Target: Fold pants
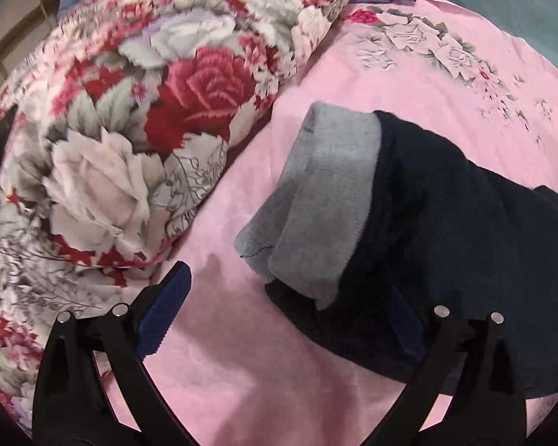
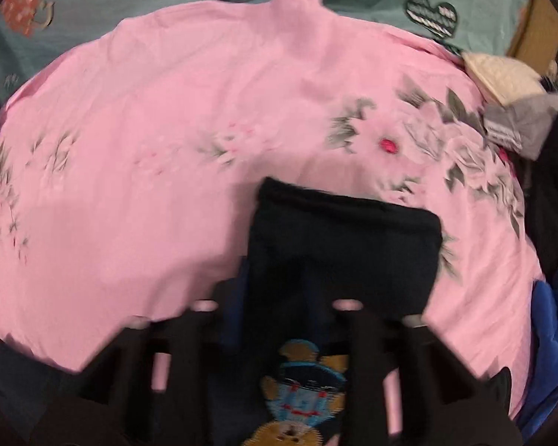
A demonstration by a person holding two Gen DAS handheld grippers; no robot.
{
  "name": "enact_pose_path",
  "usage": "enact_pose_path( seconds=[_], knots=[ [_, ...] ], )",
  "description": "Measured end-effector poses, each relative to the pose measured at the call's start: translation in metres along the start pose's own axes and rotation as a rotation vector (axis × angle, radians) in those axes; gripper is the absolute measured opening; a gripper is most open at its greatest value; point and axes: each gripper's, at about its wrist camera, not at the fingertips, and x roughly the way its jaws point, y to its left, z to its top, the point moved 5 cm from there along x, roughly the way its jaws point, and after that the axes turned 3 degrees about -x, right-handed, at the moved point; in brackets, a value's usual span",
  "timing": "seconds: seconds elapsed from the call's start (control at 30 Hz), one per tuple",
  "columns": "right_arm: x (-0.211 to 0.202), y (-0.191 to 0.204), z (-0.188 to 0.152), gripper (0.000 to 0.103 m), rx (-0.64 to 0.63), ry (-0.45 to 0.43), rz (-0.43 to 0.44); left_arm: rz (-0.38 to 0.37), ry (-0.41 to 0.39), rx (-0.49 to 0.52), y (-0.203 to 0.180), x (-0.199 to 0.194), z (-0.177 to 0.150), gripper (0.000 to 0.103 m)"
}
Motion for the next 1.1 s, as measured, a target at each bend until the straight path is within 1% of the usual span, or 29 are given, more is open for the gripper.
enact_pose_path(
  seconds=[0.03,0.07,0.1,0.13,0.17,0.23,0.27,0.3,0.33,0.4,0.47,0.5,0.53,0.57,0.6,0.63,0.67,0.7,0.77,0.8,0.83,0.87,0.9,0.93,0.97,1.0,1.07,1.1],
  knots=[
    [-0.008,-0.016,-0.001,0.006,0.062,0.001,0.056,0.003,-0.001,0.006,0.000,0.000,-0.002,0.101],
    [-0.022,-0.030,-0.003,0.006,0.105,-0.027,0.099,0.011,-0.009,0.023,-0.001,0.001,-0.001,0.101],
    [-0.045,-0.047,-0.006,0.006,0.137,-0.084,0.153,0.017,-0.017,0.040,-0.002,0.002,-0.001,0.101],
    [-0.065,-0.061,-0.010,0.006,0.159,-0.127,0.188,0.020,-0.021,0.050,-0.003,0.001,-0.001,0.101],
    [-0.090,-0.080,-0.018,0.006,0.192,-0.176,0.223,0.017,-0.020,0.052,-0.004,0.004,0.001,0.101],
    [-0.128,-0.122,-0.045,0.006,0.270,-0.231,0.295,0.007,-0.013,0.050,-0.002,0.006,0.002,0.101],
    [-0.144,-0.146,-0.069,0.006,0.306,-0.242,0.336,0.008,-0.016,0.054,-0.001,0.006,0.002,0.101],
    [-0.150,-0.159,-0.084,0.006,0.324,-0.240,0.354,0.020,-0.025,0.069,-0.002,0.005,0.002,0.101],
    [-0.154,-0.174,-0.108,0.006,0.340,-0.227,0.381,0.033,-0.033,0.087,-0.005,0.008,0.006,0.101],
    [-0.147,-0.190,-0.147,0.006,0.368,-0.182,0.400,0.070,-0.053,0.129,-0.010,0.007,0.010,0.101],
    [-0.125,-0.197,-0.182,0.007,0.406,-0.098,0.385,0.082,-0.057,0.143,-0.011,0.005,0.010,0.101],
    [-0.109,-0.198,-0.199,0.009,0.411,-0.033,0.358,0.082,-0.055,0.146,-0.010,0.005,0.009,0.101],
    [-0.100,-0.195,-0.210,0.007,0.403,0.008,0.334,0.078,-0.055,0.145,-0.008,0.003,0.008,0.101],
    [-0.100,-0.193,-0.213,0.010,0.395,-0.005,0.340,0.071,-0.054,0.139,-0.006,0.002,0.009,0.101],
    [-0.103,-0.194,-0.212,0.020,0.390,-0.016,0.344,0.064,-0.054,0.129,-0.004,0.000,0.009,0.101],
    [-0.112,-0.197,-0.210,0.034,0.398,-0.042,0.340,0.058,-0.053,0.118,-0.001,-0.003,0.008,0.101],
    [-0.121,-0.200,-0.205,0.040,0.400,-0.078,0.323,0.041,-0.049,0.099,0.002,-0.005,0.008,0.101],
    [-0.131,-0.202,-0.200,0.048,0.382,-0.130,0.282,0.027,-0.045,0.084,0.005,-0.006,0.007,0.101],
    [-0.142,-0.203,-0.190,0.049,0.339,-0.189,0.225,0.012,-0.034,0.066,0.006,-0.005,0.005,0.101],
    [-0.141,-0.201,-0.185,0.049,0.322,-0.197,0.205,0.009,-0.032,0.065,0.006,-0.004,0.005,0.101],
    [-0.134,-0.200,-0.182,0.048,0.317,-0.182,0.176,0.011,-0.033,0.065,0.006,-0.003,0.004,0.101],
    [-0.125,-0.199,-0.180,0.044,0.315,-0.161,0.156,0.022,-0.039,0.077,0.005,0.002,0.004,0.101],
    [-0.112,-0.194,-0.179,0.035,0.294,-0.128,0.133,0.028,-0.029,0.090,0.004,0.006,0.005,0.101],
    [-0.101,-0.195,-0.179,0.033,0.277,-0.087,0.100,0.023,-0.009,0.087,0.003,0.010,0.006,0.101],
    [-0.091,-0.199,-0.186,0.032,0.269,-0.038,0.052,0.005,0.004,0.063,0.006,0.008,0.007,0.101],
    [-0.090,-0.202,-0.186,0.033,0.269,-0.050,0.045,-0.014,0.012,0.045,0.008,0.004,0.008,0.101],
    [-0.096,-0.203,-0.186,0.040,0.278,-0.054,0.001,-0.036,0.016,0.029,0.012,-0.005,0.010,0.101],
    [-0.104,-0.200,-0.186,0.045,0.280,-0.076,-0.032,-0.042,0.012,0.024,0.014,-0.010,0.010,0.101]
  ],
)
